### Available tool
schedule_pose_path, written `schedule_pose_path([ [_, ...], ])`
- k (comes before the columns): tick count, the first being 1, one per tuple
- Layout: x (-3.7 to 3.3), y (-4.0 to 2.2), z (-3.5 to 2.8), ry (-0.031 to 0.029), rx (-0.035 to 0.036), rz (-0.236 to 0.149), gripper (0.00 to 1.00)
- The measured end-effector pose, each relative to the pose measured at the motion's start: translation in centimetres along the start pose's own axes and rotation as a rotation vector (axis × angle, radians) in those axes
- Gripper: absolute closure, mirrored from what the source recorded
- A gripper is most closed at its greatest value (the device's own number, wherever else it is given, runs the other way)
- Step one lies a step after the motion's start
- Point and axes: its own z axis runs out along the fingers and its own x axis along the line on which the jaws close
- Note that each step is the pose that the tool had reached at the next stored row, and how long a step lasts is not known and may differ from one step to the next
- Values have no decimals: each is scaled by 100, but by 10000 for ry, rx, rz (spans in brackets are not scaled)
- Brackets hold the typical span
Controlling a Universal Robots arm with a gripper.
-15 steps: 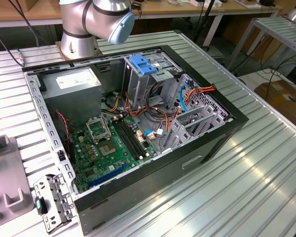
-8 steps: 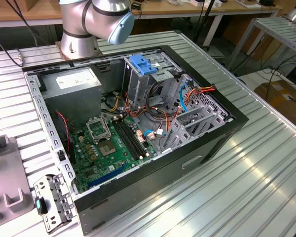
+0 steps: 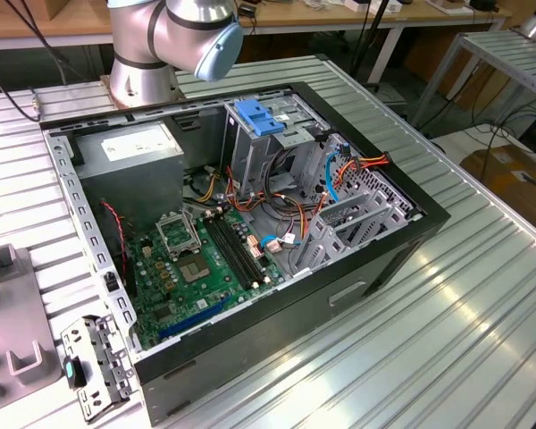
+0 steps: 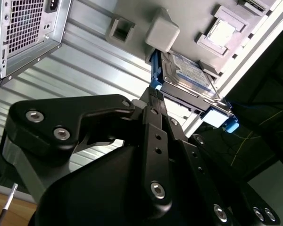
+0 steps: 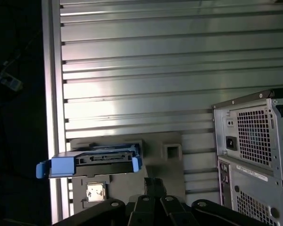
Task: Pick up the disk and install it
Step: 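Reach for the disk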
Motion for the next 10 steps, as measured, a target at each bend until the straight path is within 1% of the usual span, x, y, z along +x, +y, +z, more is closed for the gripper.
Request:
schedule_pose_path([
  [7,107,2,-2,0,0,0,89],
  [9,144,4,-3,1,0,-1,89],
  [10,173,8,-3,0,0,0,89],
])
